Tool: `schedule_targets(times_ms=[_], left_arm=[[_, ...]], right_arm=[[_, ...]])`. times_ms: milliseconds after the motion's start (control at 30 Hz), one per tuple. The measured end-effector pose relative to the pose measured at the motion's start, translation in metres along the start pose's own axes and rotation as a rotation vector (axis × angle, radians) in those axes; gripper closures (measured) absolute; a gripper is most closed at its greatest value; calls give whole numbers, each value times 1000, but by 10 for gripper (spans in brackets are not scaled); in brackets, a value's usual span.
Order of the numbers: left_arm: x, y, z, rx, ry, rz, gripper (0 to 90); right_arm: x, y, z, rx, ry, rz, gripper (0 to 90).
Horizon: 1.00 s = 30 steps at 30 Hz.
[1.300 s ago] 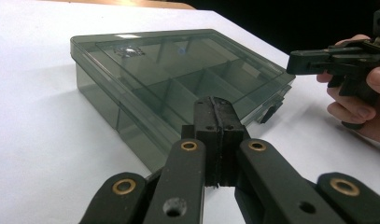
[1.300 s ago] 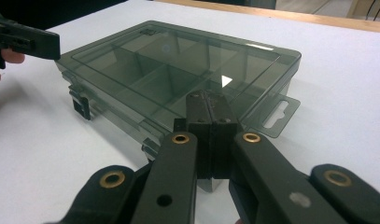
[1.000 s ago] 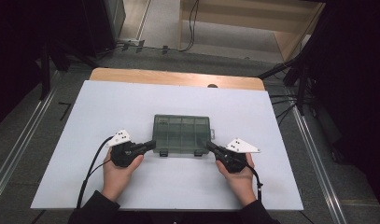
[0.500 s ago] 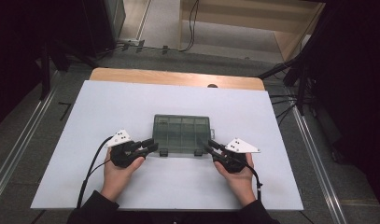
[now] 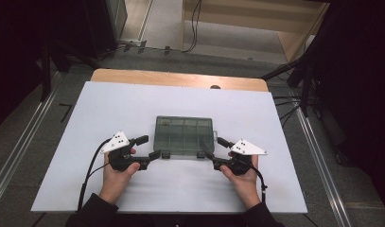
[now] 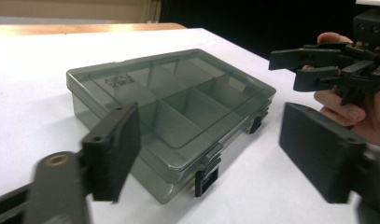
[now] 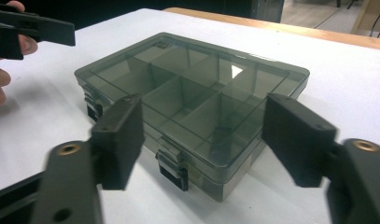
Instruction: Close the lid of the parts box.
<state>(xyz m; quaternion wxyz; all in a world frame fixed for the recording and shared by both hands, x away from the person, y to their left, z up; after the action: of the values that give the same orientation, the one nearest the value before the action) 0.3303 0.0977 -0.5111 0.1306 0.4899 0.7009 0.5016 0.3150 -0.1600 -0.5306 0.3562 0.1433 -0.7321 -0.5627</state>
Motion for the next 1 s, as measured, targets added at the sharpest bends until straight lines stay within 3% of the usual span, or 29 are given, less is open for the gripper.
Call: schedule_targets(times_ms=[167,267,367,400,433,1000], left_arm=[[5,3,-1,-38,24,-20,124],[8,4,-1,-42,31,-26,81],[10,4,-1,-47,30,-25,75],[10,4,0,-48,29,-23,35],[11,4,0,-48,31,-23,0],[25,3,5,-84,61,-32,0]], right_arm=[[0,1,0,9,-2,-1,129],[1,0,0,15,-21,4,106],[2,1,-1,20,-34,-2,46],[3,2,-1,21,-35,-4,6],[4,2,-1,21,-33,-6,0],[17,-3,-11,19,-71,-12,0]])
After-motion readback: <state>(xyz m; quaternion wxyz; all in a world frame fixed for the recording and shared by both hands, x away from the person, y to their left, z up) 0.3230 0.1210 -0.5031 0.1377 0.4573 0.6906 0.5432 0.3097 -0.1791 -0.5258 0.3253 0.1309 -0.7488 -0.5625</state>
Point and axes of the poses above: each handheld gripper's, and its own axes: x roughly backward along the jaws, y roughly out of its top, z roughly to its left, the point moved 8 cm from there along -x, roughly forward along the jaws, and after that the axes turned 15 degrees about x, right-handed, at the moved point
